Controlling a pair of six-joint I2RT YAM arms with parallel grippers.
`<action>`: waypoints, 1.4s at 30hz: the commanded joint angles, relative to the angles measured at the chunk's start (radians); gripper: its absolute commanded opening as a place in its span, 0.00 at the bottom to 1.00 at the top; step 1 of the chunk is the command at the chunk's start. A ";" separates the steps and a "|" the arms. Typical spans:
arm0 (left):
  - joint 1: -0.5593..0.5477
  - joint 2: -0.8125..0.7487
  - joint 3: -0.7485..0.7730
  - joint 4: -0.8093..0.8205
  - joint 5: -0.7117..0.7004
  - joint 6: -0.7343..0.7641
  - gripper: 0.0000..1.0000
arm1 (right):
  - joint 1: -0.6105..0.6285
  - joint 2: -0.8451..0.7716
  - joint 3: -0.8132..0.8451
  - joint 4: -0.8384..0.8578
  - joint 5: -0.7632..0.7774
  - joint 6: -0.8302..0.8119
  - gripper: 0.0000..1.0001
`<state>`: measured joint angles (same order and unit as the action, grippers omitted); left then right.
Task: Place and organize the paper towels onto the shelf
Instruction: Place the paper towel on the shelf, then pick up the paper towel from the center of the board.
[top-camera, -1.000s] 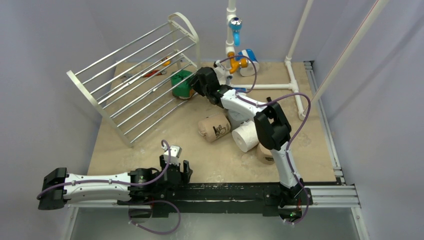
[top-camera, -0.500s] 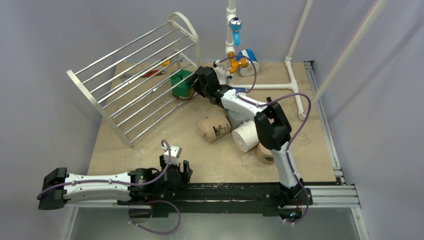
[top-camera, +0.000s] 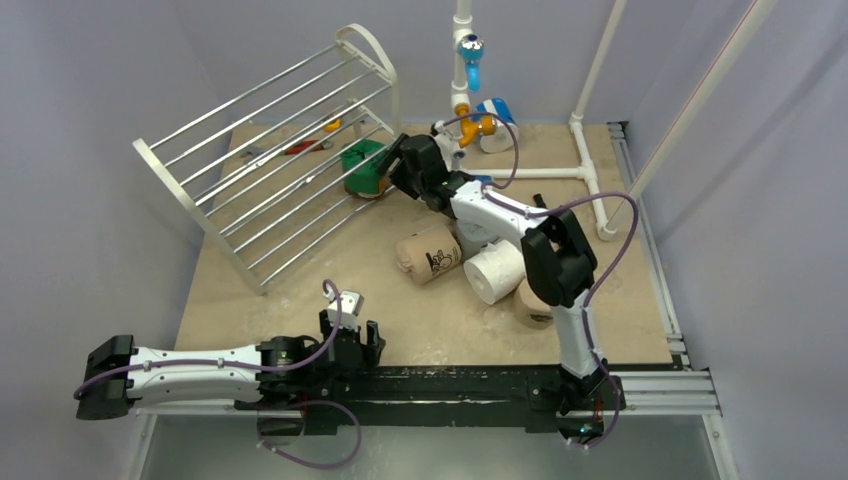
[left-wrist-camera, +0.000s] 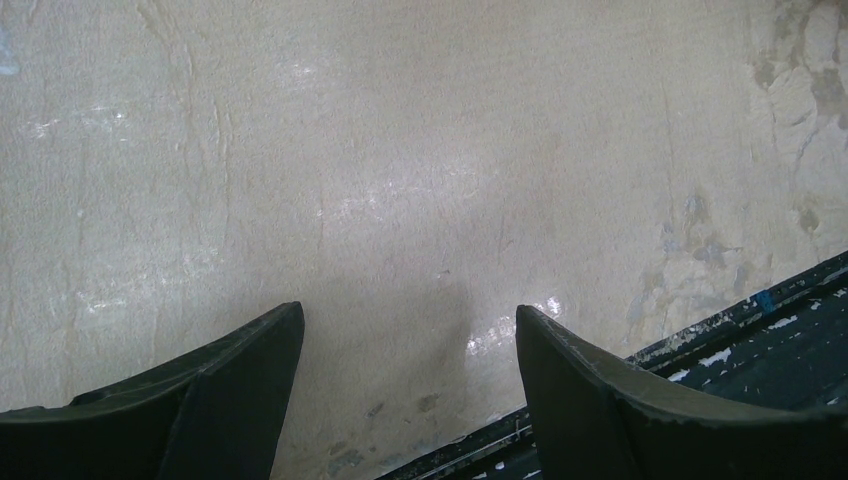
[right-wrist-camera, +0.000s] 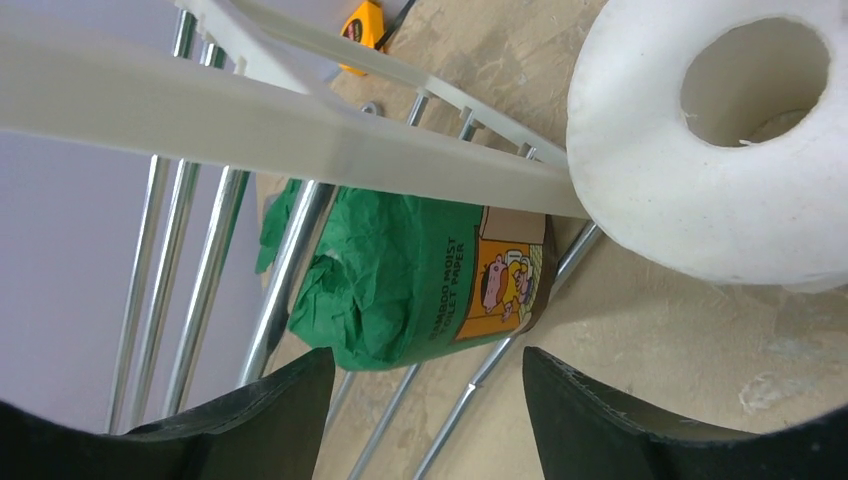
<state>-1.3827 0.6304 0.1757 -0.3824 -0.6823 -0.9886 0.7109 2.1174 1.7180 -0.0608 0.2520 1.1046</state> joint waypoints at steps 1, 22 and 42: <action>-0.009 0.004 0.034 0.025 -0.022 -0.020 0.76 | 0.002 -0.108 -0.042 0.010 -0.011 -0.032 0.70; -0.009 0.055 0.037 0.121 -0.069 -0.008 0.77 | 0.052 -0.606 -0.474 0.121 -0.128 -0.362 0.71; -0.009 0.099 0.072 0.186 -0.101 0.031 0.80 | 0.064 -1.084 -0.836 0.014 -0.051 -0.607 0.72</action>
<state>-1.3834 0.7547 0.2386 -0.2428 -0.7322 -0.9760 0.7742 1.1835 0.9634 -0.0448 0.1520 0.5869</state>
